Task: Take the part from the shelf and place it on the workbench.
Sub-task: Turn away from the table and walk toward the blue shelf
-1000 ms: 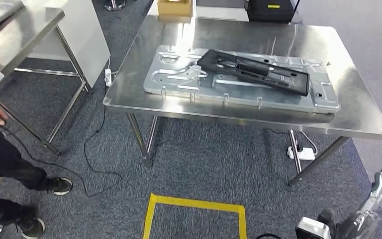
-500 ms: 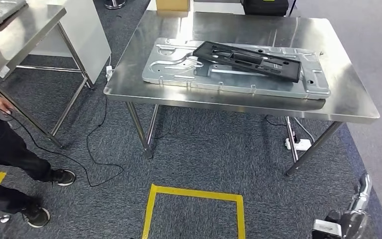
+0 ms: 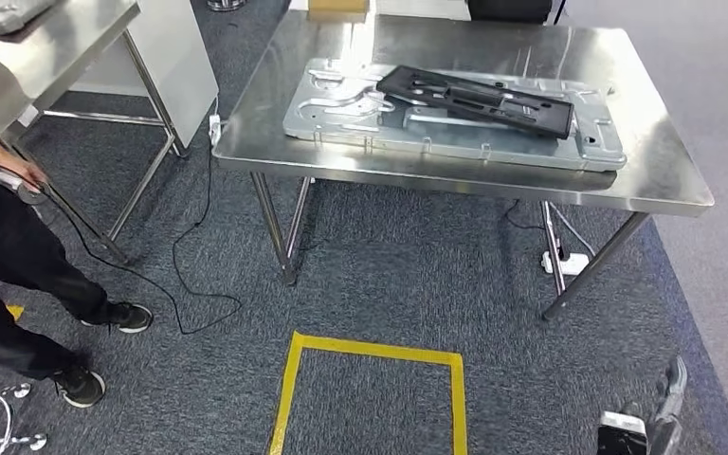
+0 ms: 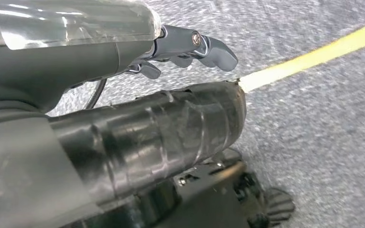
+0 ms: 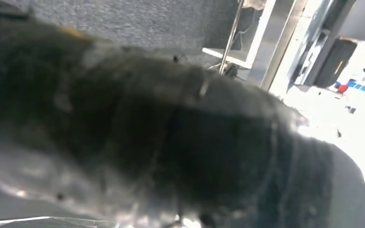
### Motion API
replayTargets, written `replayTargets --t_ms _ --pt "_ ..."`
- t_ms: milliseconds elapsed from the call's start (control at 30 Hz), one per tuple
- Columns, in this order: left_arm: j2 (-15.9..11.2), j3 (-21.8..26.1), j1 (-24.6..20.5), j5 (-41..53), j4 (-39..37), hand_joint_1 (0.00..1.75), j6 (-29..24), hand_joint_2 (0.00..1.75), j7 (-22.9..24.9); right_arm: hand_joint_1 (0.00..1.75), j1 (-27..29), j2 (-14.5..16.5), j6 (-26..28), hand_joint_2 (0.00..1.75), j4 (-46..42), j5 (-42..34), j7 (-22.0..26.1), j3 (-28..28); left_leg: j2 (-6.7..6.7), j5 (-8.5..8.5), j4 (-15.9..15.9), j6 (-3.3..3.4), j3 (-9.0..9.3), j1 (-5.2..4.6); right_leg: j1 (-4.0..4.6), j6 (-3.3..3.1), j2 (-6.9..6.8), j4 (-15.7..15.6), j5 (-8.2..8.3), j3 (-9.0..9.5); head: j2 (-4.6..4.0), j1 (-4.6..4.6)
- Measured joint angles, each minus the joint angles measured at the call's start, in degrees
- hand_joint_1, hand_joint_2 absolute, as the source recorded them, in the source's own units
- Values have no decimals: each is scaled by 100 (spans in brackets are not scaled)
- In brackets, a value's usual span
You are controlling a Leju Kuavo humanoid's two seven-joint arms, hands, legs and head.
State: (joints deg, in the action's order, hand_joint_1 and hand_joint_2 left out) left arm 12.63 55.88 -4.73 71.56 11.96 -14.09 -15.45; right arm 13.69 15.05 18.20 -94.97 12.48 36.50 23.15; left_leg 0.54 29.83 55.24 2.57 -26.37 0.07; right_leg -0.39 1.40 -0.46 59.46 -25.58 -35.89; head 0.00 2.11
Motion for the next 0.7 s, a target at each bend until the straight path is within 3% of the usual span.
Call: replayTargets --t_ms 100,133,167,200,267,333,367,467,500,567,633,667,700 --pt "7 1 2 7 0 0 -5 0 8 0 -86 51 -56 0 262 118 11 253 27 -158 -7 94 -181 2 -33 70 21 879 -761 -263 0 5" --pt "9 1 2 9 0 0 -5 0 9 0 -117 65 -69 0 357 154 11 325 31 -205 7 92 -247 -2 -43 91 21 1203 -907 -334 0 5" --pt "11 1 4 10 0 0 -5 0 9 0 -147 75 -80 0 457 187 15 398 34 -248 30 84 -318 -4 -53 108 20 1398 -922 -339 0 5" --pt "11 1 5 10 0 0 -4 0 9 0 -179 81 -85 0 558 228 21 473 35 -284 63 72 -389 -2 -64 120 20 1399 -821 -250 0 4" --pt "11 1 4 10 0 0 -3 0 11 0 -267 84 -77 0 782 342 46 635 34 -330 159 40 -528 4 -91 125 20 783 -528 234 0 4" --pt "12 2 0 10 0 0 -2 0 16 0 -375 85 -44 0 1016 482 79 785 30 -357 262 -10 -638 -6 -79 99 27 47 -468 704 0 3" --pt "13 2 -3 10 0 0 -1 0 19 0 -423 85 -25 0 1133 550 97 855 30 -376 293 -43 -669 -12 -62 75 31 -137 -502 796 0 2" --pt "13 8 4 5 0 0 3 0 23 0 -533 86 28 0 1491 764 144 1043 19 -412 325 -166 -720 -4 -47 -62 25 -210 -447 736 0 1" --pt "13 13 9 2 0 0 4 0 26 0 -577 85 53 0 1609 822 152 1099 10 -310 411 -198 -766 5 -55 -127 17 -223 -400 693 0 0" --pt "13 24 15 -2 0 0 4 0 34 0 -684 79 99 0 1887 894 170 1221 -4 144 895 -240 -954 23 -60 -223 5 -237 -300 581 0 -3" --pt "13 31 17 -3 0 0 4 0 39 0 -792 58 126 0 2275 927 197 1377 -4 582 1604 -264 -1161 29 -43 -248 5 -229 -203 446 0 -4" --pt "13 34 18 -3 0 0 4 0 42 0 -850 36 131 0 2514 938 215 1474 -4 639 1816 -269 -1180 30 -35 -246 4 -221 -157 380 0 -4" --pt "13 37 19 -4 0 0 4 0 44 0 -914 3 136 0 2775 956 230 1586 -4 582 1848 -267 -1107 31 -31 -238 4 -211 -115 321 0 -5"
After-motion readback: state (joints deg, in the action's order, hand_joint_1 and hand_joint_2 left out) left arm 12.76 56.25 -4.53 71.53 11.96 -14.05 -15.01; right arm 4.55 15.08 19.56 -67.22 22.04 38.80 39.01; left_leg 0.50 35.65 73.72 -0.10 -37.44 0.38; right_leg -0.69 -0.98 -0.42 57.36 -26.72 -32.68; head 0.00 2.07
